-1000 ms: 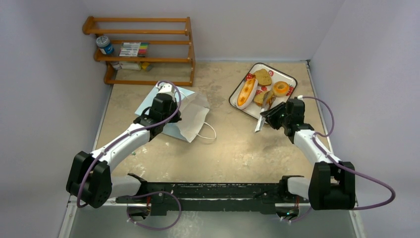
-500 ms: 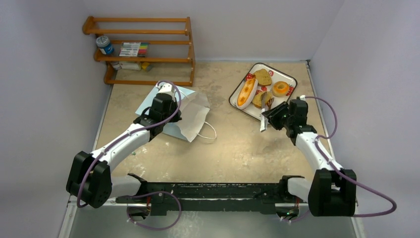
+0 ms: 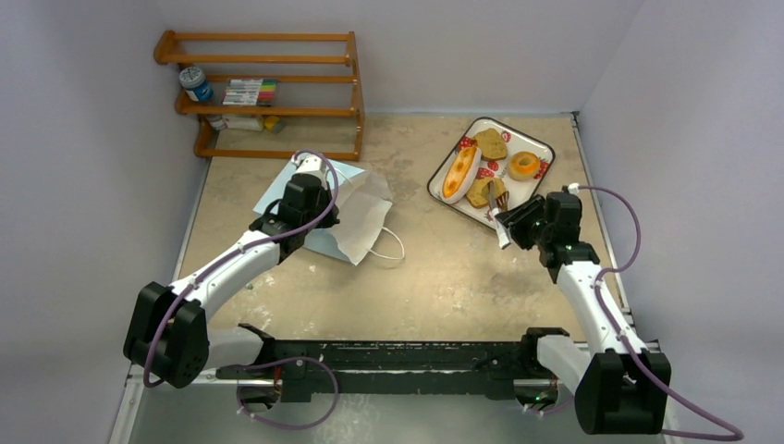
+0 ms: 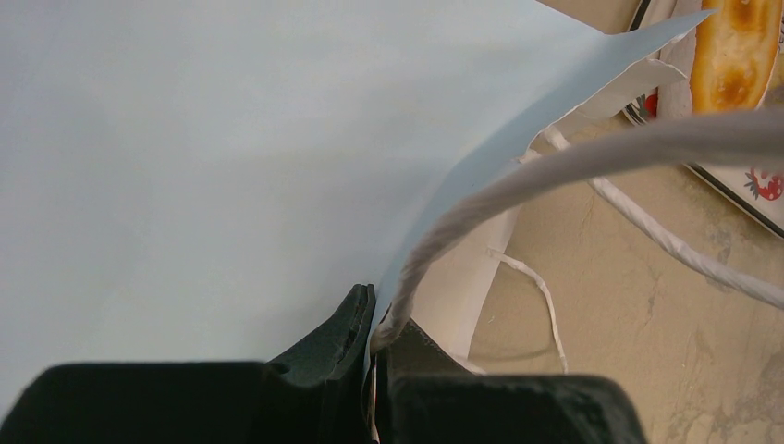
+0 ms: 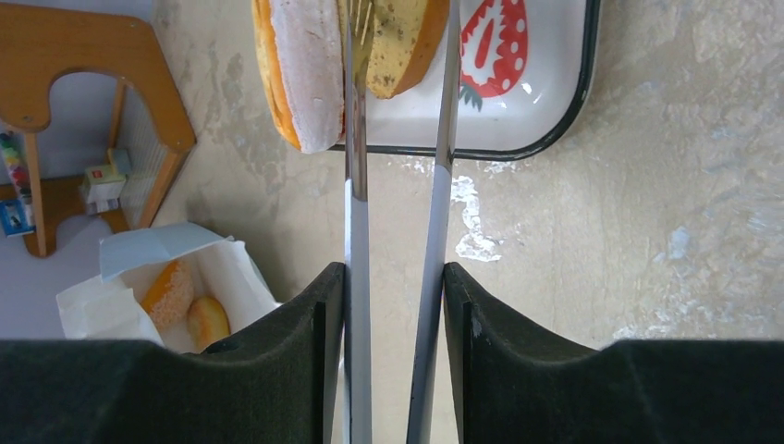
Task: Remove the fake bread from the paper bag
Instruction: Place the fake bread in the container.
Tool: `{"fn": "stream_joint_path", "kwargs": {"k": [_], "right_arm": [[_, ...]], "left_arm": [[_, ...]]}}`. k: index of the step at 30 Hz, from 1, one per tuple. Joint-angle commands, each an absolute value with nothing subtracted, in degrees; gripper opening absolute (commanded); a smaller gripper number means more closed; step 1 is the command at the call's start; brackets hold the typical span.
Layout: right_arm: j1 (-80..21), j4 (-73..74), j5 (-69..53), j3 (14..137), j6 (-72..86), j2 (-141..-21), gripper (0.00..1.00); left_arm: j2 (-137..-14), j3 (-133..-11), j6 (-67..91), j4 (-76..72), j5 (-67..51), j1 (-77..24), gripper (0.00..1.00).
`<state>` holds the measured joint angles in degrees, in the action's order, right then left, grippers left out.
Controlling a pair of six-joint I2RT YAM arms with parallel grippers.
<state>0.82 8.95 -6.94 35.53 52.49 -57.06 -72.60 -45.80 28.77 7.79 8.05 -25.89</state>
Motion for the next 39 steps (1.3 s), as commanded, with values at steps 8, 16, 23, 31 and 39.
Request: {"fn": "stream_joint_path", "kwargs": {"k": [8, 16, 23, 31, 39], "right_arm": [[1.05, 11.9, -1.75, 36.23, 52.78, -53.19, 0.43], [1.05, 13.22, -0.17, 37.7, 53.42, -51.34, 0.43], [1.06, 13.98, -0.61, 37.73, 53.2, -49.84, 0.42], [1.05, 17.94, 0.99, 41.1, 50.75, -46.56, 0.4], [0.93, 19.28, -0.74, 45.05, 46.81, -43.04, 0.39]], "left_arm": [[-71.54, -46.75, 28.96, 6.43, 6.68, -25.6, 0.0], [-71.61, -47.71, 28.0, 7.29, 6.95, -25.55, 0.0], [-72.04, -47.98, 27.56, 7.38, 6.71, -25.49, 0.0], [-72.53, -48.34, 27.42, 6.8, 5.95, -25.18, 0.0], [-73.58, -49.36, 26.04, 6.77, 0.02, -24.71, 0.0]]}}
